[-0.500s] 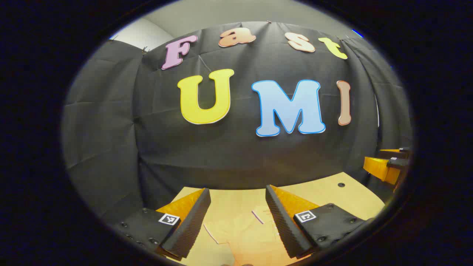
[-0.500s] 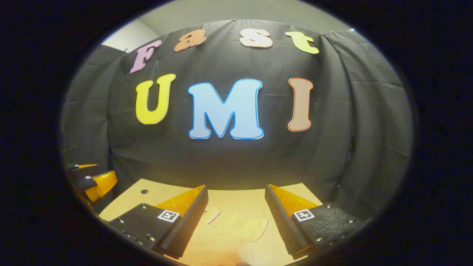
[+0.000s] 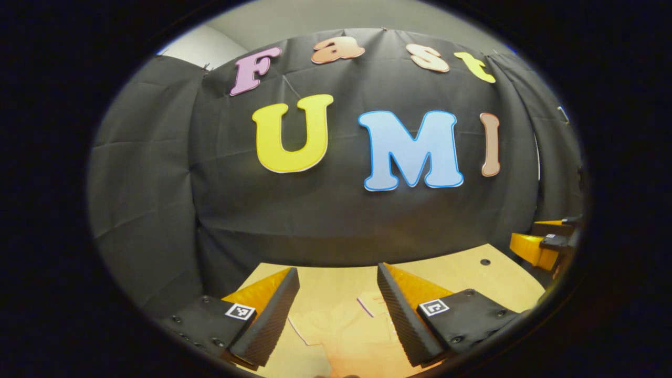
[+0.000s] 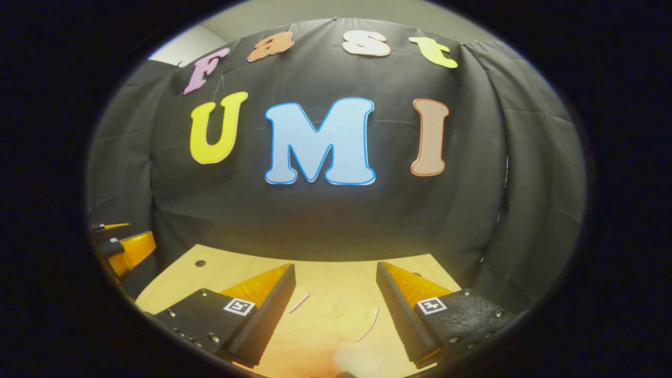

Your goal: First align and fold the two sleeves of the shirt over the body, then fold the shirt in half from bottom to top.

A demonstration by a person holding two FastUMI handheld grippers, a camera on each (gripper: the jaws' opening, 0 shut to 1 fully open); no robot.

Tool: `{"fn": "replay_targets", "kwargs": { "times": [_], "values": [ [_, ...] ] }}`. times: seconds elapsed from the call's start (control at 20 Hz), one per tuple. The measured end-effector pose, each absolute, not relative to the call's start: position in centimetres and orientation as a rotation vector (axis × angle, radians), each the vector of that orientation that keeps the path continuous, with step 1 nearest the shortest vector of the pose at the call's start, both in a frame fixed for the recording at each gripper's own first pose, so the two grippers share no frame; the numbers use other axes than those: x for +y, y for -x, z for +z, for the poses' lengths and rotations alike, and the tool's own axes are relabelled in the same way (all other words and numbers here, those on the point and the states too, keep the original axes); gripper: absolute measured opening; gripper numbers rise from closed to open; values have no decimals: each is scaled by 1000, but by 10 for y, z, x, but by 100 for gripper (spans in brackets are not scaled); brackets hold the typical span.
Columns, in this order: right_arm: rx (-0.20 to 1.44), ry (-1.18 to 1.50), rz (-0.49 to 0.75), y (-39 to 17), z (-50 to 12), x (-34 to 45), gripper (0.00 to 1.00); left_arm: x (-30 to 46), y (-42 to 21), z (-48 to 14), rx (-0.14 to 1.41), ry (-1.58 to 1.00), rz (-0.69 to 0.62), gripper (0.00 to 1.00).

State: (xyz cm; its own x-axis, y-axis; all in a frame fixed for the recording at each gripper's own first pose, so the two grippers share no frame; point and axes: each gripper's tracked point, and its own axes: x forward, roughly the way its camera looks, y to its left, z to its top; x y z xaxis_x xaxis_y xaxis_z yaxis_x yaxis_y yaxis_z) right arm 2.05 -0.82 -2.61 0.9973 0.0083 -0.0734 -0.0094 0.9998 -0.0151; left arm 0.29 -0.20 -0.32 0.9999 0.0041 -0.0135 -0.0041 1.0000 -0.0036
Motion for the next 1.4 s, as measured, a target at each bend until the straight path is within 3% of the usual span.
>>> {"fn": "replay_targets", "kwargs": {
  "times": [0.3, 1.4],
  "values": [
    [155, -1, 9, -48, -62, -18, 96, -1, -3, -4, 17, -1, 8, 99],
    [663, -32, -36, -149, -291, -65, 97, 17, 3, -29, 82, 46, 71, 99]
  ]
}}
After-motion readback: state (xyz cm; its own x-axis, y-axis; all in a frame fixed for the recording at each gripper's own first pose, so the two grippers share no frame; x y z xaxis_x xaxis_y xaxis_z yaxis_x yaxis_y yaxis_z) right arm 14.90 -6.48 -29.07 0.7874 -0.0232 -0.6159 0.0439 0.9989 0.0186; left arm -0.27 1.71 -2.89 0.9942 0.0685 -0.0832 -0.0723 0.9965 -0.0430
